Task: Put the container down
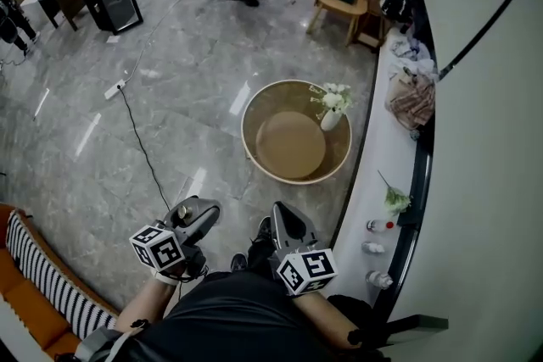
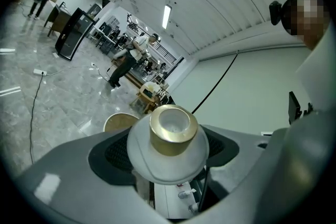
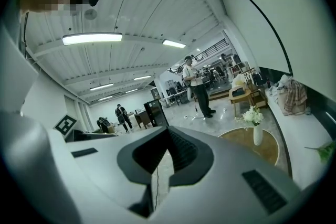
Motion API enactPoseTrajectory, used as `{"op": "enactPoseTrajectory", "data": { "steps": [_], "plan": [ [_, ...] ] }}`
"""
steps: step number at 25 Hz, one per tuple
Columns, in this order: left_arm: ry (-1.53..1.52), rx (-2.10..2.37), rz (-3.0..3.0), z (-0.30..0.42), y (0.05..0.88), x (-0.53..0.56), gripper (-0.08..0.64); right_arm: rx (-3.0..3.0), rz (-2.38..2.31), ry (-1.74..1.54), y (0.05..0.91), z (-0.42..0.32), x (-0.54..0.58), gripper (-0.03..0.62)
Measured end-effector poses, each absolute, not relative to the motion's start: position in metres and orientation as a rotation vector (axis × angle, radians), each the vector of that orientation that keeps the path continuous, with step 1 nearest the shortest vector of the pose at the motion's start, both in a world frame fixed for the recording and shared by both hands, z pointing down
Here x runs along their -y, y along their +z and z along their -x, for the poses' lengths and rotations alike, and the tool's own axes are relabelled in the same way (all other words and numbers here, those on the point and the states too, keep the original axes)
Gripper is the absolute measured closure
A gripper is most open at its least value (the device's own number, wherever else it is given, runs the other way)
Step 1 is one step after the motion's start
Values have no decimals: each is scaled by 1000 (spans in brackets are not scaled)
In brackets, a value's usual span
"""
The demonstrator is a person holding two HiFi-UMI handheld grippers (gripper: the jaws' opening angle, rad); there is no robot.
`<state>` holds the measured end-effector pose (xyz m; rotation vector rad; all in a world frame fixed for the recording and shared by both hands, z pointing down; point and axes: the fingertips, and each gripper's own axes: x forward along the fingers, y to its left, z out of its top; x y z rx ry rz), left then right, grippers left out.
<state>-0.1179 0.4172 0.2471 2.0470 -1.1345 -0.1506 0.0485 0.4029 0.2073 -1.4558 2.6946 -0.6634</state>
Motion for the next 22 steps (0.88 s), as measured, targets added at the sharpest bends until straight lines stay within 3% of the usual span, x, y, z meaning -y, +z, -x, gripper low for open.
{"op": "enactPoseTrajectory", "data": {
  "steps": [22],
  "plan": [
    [-216, 1265, -2017, 81, 220, -289, 202, -2730, 1303, -650, 190, -87, -251, 586]
  ]
}}
